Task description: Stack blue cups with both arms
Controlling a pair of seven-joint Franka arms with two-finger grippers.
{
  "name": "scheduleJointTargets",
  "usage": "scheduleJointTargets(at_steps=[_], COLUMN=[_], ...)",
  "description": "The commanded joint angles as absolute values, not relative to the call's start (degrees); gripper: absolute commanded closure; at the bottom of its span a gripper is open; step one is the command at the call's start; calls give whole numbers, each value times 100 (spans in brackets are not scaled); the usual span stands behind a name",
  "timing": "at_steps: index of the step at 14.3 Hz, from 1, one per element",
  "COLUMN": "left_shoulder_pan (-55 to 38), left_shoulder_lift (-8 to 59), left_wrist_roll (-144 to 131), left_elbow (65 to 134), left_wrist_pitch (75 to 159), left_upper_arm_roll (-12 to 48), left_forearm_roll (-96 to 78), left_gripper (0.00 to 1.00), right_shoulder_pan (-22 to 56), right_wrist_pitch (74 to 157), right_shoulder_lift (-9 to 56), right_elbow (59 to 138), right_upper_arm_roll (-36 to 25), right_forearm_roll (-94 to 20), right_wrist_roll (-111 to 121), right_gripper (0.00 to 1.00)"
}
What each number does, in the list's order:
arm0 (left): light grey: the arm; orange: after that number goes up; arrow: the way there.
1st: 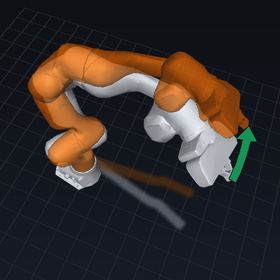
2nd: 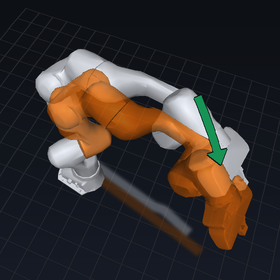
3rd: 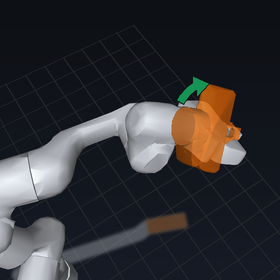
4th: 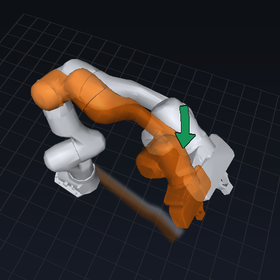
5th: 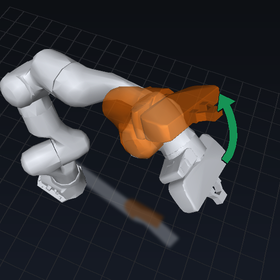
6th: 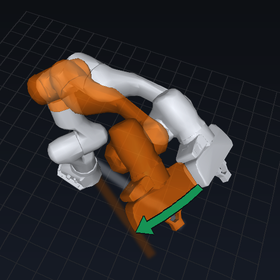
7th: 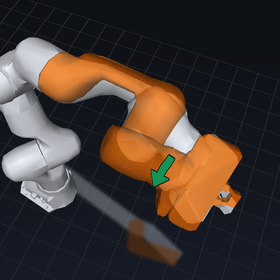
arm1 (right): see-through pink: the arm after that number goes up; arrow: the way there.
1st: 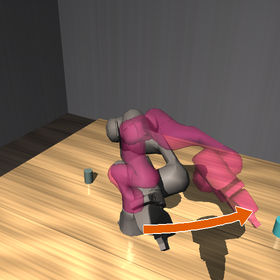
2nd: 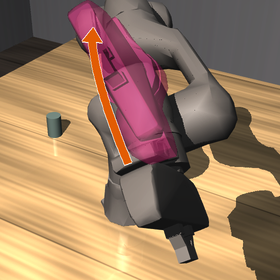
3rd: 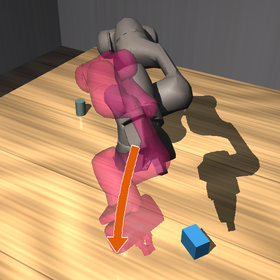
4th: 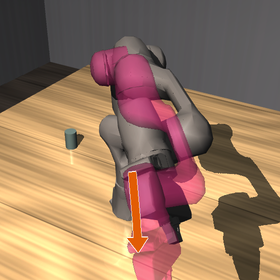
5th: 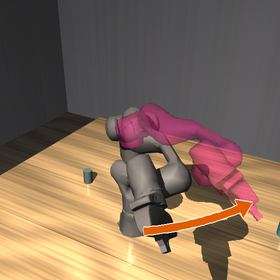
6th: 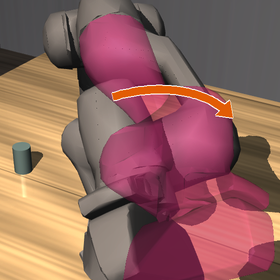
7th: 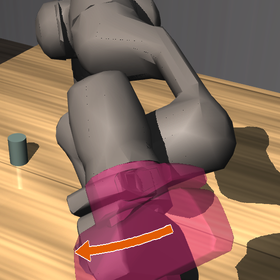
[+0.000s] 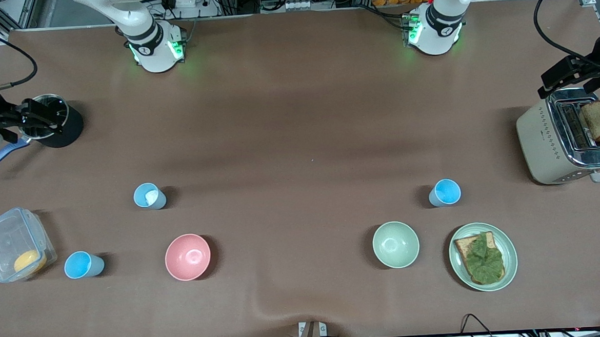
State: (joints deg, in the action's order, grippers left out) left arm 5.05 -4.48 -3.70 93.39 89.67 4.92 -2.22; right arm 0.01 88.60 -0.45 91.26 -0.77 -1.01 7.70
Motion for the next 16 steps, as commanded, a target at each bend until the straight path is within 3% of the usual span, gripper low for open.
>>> scheduleJointTargets(at_steps=[1,16], left_shoulder_pan=[483,501], left_shoulder_lift=[-422,-308], left_wrist_roll=[-492,-448], left_elbow=[9255,9281], left_wrist_pitch=[8965,8965], left_upper_arm_roll=[519,527], left_forearm_roll=[-44,-18], left_gripper=[0,0], right_shoulder_pan=[-132,-123], right_wrist_pitch=[8771,8842], right_shoulder_lift=[-35,17], right_elbow=[9035,9053], right_upper_arm_roll=[53,62], right_forearm_roll=[-26,-61], right_wrist_roll=[826,817], right_gripper=[0,0])
